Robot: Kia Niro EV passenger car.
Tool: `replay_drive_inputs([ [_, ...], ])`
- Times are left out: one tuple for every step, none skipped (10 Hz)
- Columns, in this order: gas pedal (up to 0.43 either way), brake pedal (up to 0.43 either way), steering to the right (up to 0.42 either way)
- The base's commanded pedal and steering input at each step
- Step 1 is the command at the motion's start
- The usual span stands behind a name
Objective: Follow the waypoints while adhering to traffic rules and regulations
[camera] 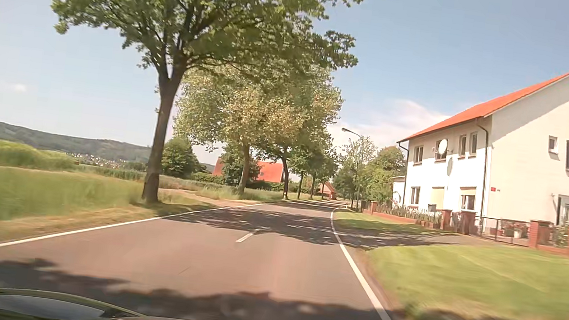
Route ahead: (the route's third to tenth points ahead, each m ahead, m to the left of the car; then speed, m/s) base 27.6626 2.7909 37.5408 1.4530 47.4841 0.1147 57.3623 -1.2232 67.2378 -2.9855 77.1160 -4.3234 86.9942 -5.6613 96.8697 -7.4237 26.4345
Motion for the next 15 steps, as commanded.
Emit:
replay_drive_inputs([
  [0.339,0.0,0.012],
  [0.339,0.0,0.012],
  [0.331,0.0,0.014],
  [0.319,0.0,0.015],
  [0.311,0.0,0.015],
  [0.299,0.0,0.015],
  [0.299,0.0,0.015],
  [0.299,0.0,0.015],
  [0.287,0.0,0.015],
  [0.28,0.0,0.015],
  [0.28,0.0,0.015],
  [0.28,0.0,0.015],
  [0.28,0.0,0.014],
  [0.28,0.0,0.014],
  [0.28,0.0,0.013],
])
